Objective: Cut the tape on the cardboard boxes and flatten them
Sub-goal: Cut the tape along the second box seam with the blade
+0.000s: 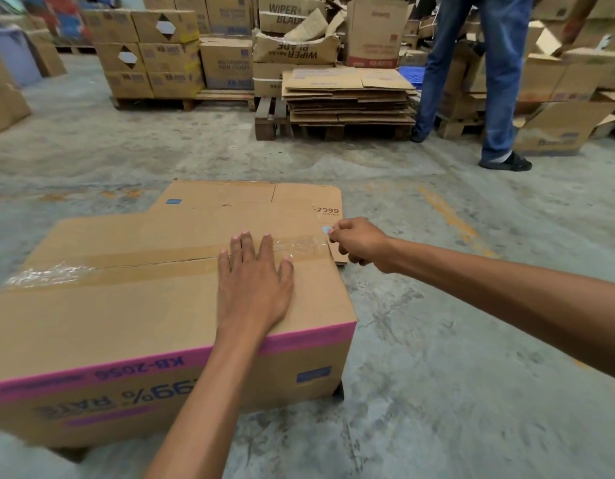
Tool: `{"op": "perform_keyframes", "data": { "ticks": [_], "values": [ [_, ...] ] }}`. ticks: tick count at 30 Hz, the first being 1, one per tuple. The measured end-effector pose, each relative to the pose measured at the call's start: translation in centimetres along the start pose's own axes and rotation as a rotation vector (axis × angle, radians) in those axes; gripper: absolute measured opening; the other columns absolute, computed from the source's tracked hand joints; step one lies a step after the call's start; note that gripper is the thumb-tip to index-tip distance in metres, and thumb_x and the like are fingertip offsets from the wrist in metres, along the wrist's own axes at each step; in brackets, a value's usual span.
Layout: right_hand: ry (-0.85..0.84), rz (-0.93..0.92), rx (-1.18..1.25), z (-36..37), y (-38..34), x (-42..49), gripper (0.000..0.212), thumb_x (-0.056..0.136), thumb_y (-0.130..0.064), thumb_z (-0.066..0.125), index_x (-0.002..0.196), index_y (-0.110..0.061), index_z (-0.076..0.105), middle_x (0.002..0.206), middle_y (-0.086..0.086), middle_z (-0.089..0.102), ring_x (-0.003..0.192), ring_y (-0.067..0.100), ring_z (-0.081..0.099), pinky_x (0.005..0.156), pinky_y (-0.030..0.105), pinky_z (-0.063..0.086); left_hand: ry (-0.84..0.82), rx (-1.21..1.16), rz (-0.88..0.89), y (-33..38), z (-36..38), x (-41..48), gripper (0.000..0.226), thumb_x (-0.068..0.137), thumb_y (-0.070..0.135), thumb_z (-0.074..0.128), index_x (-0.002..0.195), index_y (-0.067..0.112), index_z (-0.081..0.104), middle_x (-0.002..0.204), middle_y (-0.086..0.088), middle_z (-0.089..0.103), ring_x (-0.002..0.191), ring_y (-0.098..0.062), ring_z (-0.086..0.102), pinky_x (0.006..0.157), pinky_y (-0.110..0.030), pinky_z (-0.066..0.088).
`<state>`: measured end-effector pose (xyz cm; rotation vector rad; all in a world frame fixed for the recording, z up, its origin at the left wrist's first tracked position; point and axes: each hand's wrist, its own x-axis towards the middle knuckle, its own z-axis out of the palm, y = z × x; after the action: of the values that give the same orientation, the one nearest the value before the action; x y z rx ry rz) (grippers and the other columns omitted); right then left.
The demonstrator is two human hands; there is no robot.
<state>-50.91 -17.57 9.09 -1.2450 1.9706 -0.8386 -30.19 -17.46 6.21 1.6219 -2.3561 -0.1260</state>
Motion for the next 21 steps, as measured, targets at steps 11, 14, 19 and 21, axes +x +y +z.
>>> {"op": "perform_keyframes", "data": {
  "ticks": [11, 14, 19, 21],
  "values": [
    [-0.296, -0.150, -0.114, -2.1, 1.1, -1.0, 0.030, 0.102, -0.034, 0.050, 0.085, -0.012, 0.060, 0.066, 0.002, 0.044, 0.049, 0.009, 0.034, 0.046, 0.021, 0.029, 0.015, 0.013, -0.026, 0.2, 0.4, 0.3, 0.061, 0.102, 0.045, 0.018, 0.158, 0.019, 0.017, 0.165, -0.015, 0.009, 0.153, -0.029, 0.002, 0.123, -0.049, 0.005],
    [-0.357, -0.142, -0.132, -2.7, 1.1, -2.1, 0.036, 0.102, -0.034, 0.050, 0.094, -0.001, 0.061, 0.063, 0.000, 0.040, 0.050, 0.010, 0.031, 0.047, 0.022, 0.027, -0.011, 0.022, -0.045, 0.4, 0.4, 0.5, 0.061, 0.102, 0.045, 0.015, 0.158, 0.020, 0.012, 0.166, -0.012, 0.005, 0.153, -0.029, -0.002, 0.121, -0.055, 0.002],
    [-0.538, -0.081, -0.208, -3.9, 1.0, -6.2, 0.024, 0.101, -0.027, 0.052, 0.083, -0.013, 0.059, 0.058, -0.004, 0.034, 0.052, 0.015, 0.026, 0.051, 0.025, 0.024, -0.036, 0.028, -0.050, 0.4, 0.4, 0.6, 0.062, 0.102, 0.044, 0.014, 0.159, 0.020, 0.011, 0.166, -0.012, 0.004, 0.153, -0.029, -0.003, 0.119, -0.059, 0.001],
    [-0.545, -0.064, -0.250, -4.4, 1.5, -8.3, 0.026, 0.099, -0.027, 0.053, 0.076, -0.014, 0.056, 0.060, 0.000, 0.033, 0.056, 0.018, 0.024, 0.053, 0.029, 0.023, -0.040, 0.028, -0.046, 0.4, 0.4, 0.6, 0.062, 0.102, 0.044, 0.015, 0.159, 0.020, 0.012, 0.166, -0.012, 0.004, 0.153, -0.030, -0.002, 0.119, -0.059, 0.000]
  ]
}}
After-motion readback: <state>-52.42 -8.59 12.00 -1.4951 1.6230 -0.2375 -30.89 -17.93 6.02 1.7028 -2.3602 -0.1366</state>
